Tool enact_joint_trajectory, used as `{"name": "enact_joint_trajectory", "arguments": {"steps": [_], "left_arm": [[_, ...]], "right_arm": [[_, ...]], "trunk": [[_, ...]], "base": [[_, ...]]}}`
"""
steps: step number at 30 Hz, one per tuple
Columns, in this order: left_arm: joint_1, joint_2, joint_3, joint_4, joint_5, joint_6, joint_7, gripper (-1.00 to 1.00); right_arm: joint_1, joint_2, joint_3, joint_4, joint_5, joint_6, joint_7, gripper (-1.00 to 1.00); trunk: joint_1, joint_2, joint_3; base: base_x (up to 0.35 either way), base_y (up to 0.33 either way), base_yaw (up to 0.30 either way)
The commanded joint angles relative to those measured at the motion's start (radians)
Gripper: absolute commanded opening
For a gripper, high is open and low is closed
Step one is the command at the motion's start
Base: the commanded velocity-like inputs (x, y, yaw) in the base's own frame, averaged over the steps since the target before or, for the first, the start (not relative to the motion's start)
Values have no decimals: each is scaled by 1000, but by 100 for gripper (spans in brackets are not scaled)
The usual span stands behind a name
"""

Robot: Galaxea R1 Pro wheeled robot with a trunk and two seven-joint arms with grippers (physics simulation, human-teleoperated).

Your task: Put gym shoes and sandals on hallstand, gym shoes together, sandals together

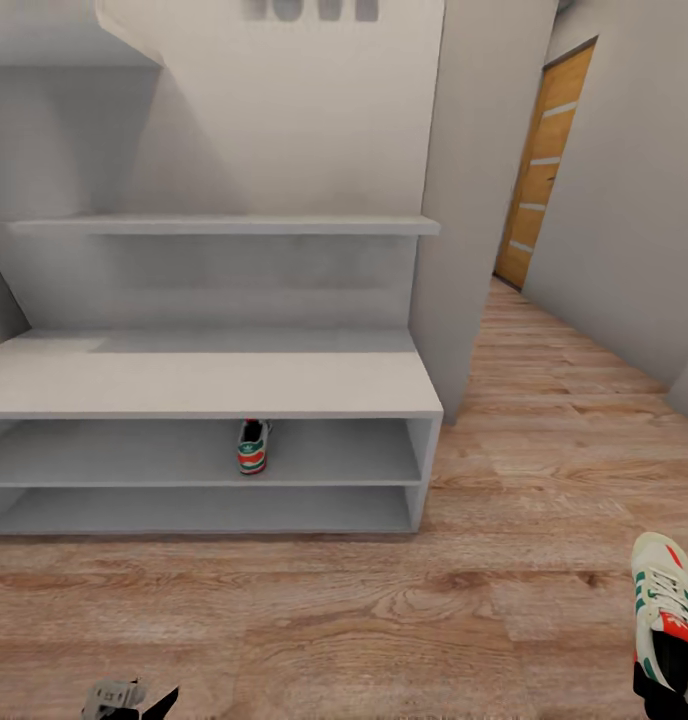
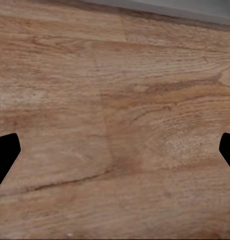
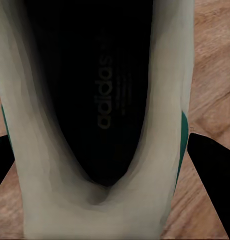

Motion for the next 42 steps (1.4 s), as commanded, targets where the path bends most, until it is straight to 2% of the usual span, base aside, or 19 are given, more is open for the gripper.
{"name": "enact_joint_trajectory", "arguments": {"steps": [1, 31, 35, 42], "left_arm": [[-1, 0, 2, 2, 5, -1, -6, 100], [1, 0, 2, 3, 6, 0, -6, 100], [1, -1, 2, 3, 6, 1, -5, 100], [1, 0, 2, 2, 6, 1, -4, 100]], "right_arm": [[-1, 0, -1, 0, -2, -3, 1, -100], [-1, 0, -1, 2, -2, -3, 1, -100], [-1, 12, -1, 2, -2, -3, 2, -100], [-1, 14, -1, 2, -2, -3, 2, -100]], "trunk": [[-1, 0, -1], [-1, 0, -1], [-1, 0, -1], [-1, 0, -1]], "base": [[-242, 233, 0], [-216, 248, 0], [-153, 280, 0], [-153, 280, 0]]}}
